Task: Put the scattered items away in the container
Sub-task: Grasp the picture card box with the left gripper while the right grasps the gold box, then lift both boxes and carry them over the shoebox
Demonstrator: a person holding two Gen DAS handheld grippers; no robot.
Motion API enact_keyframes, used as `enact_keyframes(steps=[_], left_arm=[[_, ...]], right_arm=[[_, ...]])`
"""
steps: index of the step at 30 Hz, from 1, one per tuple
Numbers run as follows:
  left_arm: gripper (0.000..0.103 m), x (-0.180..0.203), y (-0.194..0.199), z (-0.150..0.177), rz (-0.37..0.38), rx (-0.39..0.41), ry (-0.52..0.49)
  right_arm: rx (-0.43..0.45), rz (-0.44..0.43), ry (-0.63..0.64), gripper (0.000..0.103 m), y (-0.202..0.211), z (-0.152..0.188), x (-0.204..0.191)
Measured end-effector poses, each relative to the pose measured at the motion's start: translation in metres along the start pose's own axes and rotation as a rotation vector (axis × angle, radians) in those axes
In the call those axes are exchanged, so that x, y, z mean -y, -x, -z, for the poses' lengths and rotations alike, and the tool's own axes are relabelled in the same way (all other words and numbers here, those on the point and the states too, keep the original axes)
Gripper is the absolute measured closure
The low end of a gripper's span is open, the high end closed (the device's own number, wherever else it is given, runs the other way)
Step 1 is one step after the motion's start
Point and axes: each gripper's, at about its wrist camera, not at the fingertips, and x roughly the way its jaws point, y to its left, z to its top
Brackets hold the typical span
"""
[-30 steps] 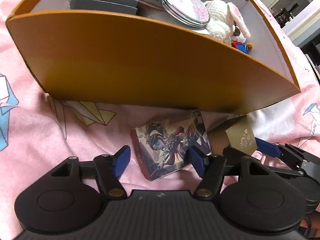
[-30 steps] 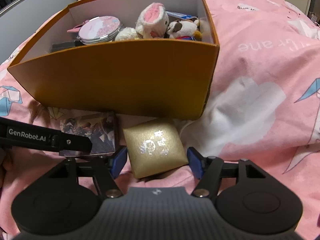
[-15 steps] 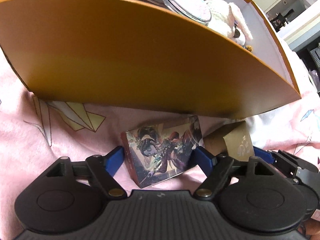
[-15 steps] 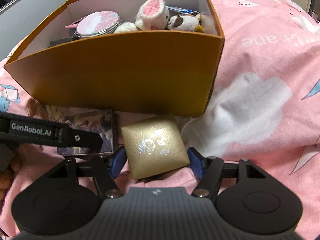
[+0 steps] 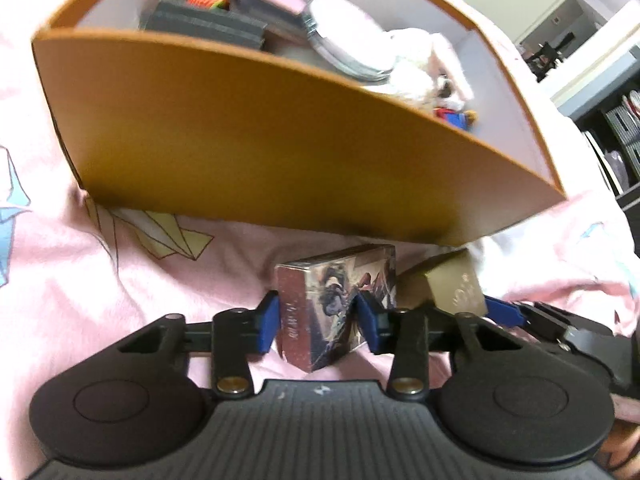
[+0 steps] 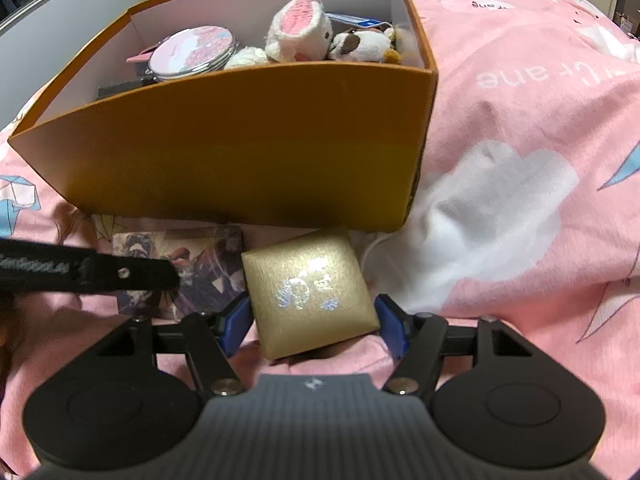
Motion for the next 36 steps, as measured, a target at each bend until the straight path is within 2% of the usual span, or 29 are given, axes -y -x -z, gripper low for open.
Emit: enact_keyframes(steps=[3,8,11,13,15,22,29,36], left_arm=[[0.065,0.009,0.010,0.002,0.019,0.021,-0.043],[0.065,0.019,0.018,0.005,0.058,0.023,-0.114],[0.065,0.032,0.007,0.002,0.059,0.014,-0.140],[0.066,0.032,0.003,0.001,0.062,0.006,-0.137],[0.072,0.028,0.002,0.004,0.063,-0.007,-0.123],[0.077,0.027,0.009,0.009,0.088,0.007,-0.120],[0.078,0.032,0.022,0.011,0.100,0.035,-0.140],[0.077,0.036,0.050,0.013,0.129,0.090,-0.153]], right_arm=[[0.005,0.002,-0.001,0.035,0.002,0.001,0.000],[0.005,0.001,-0.014,0.036,0.002,0.001,0.002],[0.005,-0.002,-0.019,0.036,0.003,0.001,0.003],[0.004,-0.004,-0.021,0.036,0.003,0.001,0.004],[0.003,-0.006,-0.024,0.036,0.004,0.002,0.005],[0.004,-0.009,-0.023,0.036,0.002,0.000,0.004],[0.030,-0.020,-0.027,0.037,0.010,0.001,0.004],[0.085,-0.052,-0.064,0.037,0.033,0.001,0.007]])
